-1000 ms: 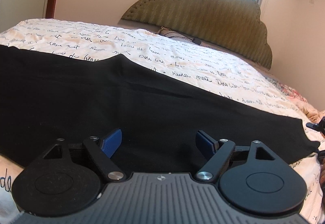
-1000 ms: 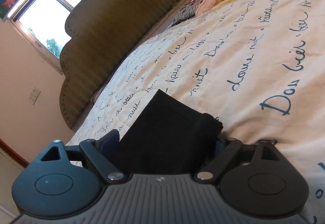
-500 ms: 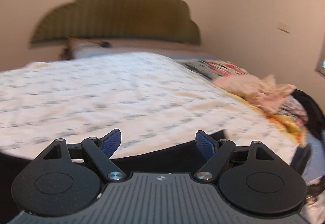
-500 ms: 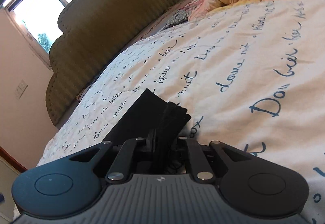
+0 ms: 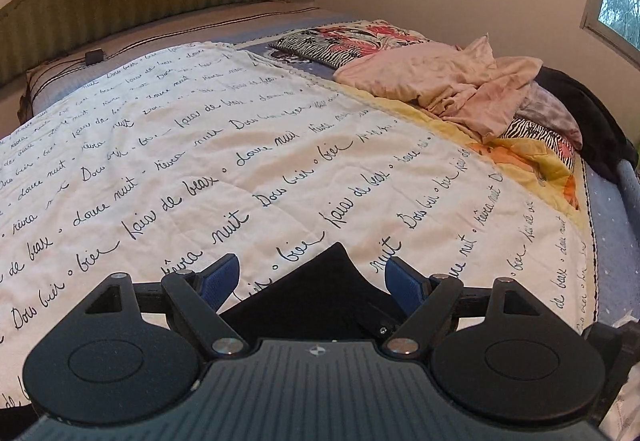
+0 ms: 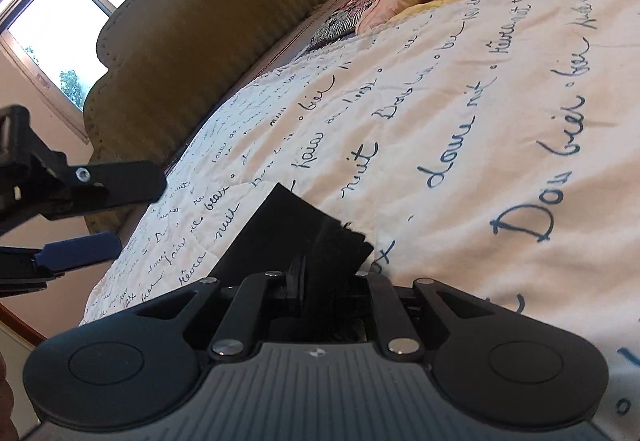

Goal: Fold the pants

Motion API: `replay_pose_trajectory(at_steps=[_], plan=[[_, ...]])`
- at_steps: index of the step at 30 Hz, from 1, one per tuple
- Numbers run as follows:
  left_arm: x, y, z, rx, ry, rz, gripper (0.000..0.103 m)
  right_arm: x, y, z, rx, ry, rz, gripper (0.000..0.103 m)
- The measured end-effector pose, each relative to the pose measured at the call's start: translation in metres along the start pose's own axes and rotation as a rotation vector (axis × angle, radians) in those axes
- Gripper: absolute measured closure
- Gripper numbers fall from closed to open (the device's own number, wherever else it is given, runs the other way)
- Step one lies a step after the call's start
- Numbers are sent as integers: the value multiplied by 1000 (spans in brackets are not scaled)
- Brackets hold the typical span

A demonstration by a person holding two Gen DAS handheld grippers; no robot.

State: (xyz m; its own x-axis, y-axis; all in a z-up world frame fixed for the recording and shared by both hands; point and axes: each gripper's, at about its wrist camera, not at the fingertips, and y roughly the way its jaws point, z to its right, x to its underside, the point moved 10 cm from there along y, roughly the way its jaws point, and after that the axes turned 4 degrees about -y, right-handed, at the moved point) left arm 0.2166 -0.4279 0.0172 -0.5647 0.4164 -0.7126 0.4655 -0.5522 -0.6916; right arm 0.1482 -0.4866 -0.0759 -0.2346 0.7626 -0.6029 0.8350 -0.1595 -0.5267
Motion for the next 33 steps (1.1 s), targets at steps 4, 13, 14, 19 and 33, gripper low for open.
replay_pose_trajectory(at_steps=[4,13,14,19,33], plan=[[-2,10,-2,-27,12,-15,20,2,11,11,-40,43,-24,93],[-10,24,6,95,-122,-152,20,6,2,-12,-21,-134,30,96],[-8,28,11,136,-142,-212,20,8,1,-17,-15,-175,42,96],[10,48,22,115,-76,-336,20,11,-9,-37,9,-315,105,96],[27,70,-2,60,-73,-415,77,12,-9,-57,-18,-456,129,93]])
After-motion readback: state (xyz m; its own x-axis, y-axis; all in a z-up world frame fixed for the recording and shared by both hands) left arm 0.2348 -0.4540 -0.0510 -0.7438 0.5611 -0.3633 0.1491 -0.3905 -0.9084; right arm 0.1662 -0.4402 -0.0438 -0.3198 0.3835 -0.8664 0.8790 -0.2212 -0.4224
